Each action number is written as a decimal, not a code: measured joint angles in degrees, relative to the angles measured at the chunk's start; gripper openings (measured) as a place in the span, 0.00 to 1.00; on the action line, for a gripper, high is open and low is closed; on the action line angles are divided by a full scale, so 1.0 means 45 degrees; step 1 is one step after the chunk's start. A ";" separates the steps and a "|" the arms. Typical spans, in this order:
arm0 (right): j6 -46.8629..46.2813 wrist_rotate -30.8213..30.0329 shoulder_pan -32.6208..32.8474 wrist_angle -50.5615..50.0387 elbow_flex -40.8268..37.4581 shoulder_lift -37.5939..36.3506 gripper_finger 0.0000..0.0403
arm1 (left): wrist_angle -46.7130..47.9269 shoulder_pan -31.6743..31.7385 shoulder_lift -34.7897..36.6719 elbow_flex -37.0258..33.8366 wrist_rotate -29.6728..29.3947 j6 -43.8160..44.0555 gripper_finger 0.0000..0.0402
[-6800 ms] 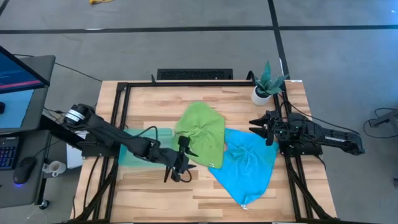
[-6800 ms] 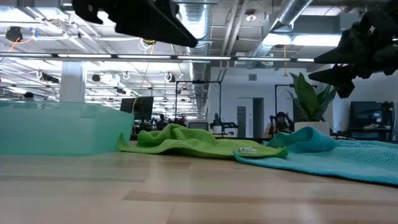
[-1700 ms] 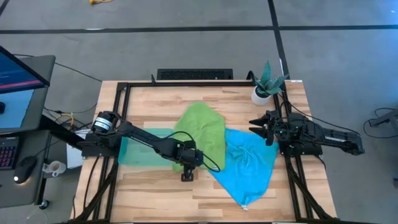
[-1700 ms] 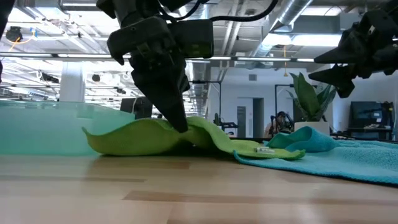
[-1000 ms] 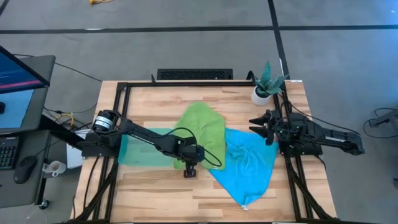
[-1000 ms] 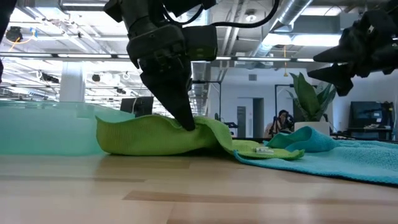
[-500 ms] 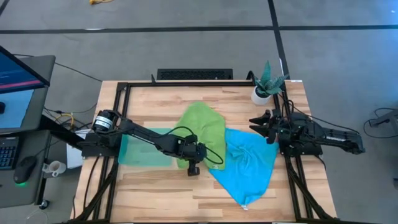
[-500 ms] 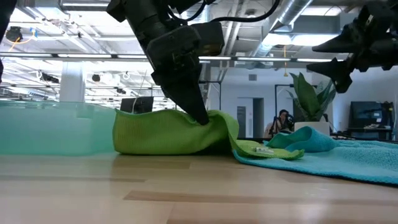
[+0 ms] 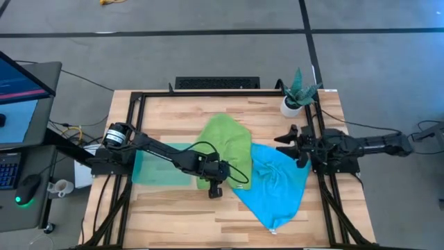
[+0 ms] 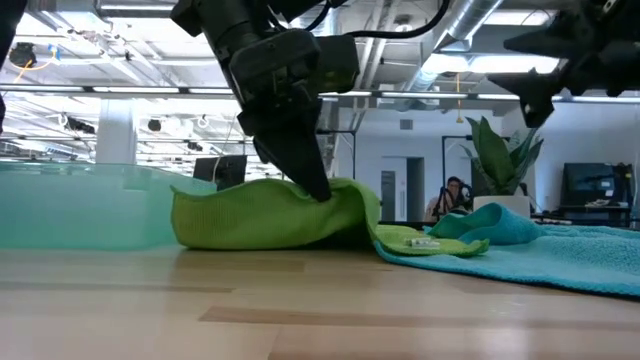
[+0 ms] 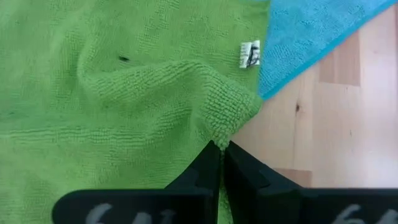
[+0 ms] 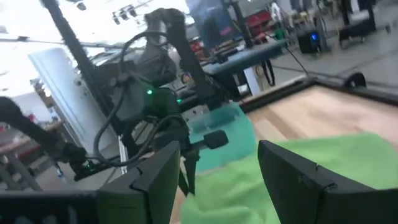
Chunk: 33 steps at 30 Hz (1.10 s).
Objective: Roll microfiber towels into tight, uniform cylinder then place into a basket
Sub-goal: Fold the green towel
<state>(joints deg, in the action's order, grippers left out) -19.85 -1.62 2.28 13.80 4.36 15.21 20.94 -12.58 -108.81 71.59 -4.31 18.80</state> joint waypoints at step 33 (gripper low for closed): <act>0.2524 0.0004 0.1862 0.4150 0.0513 0.3503 0.59 | 0.0576 -0.0398 -0.0005 0.0000 -0.0525 0.0993 0.02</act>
<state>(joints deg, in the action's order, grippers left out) -8.49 -1.60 10.66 32.47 6.67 30.97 23.53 -14.37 -108.84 71.59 -6.68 23.27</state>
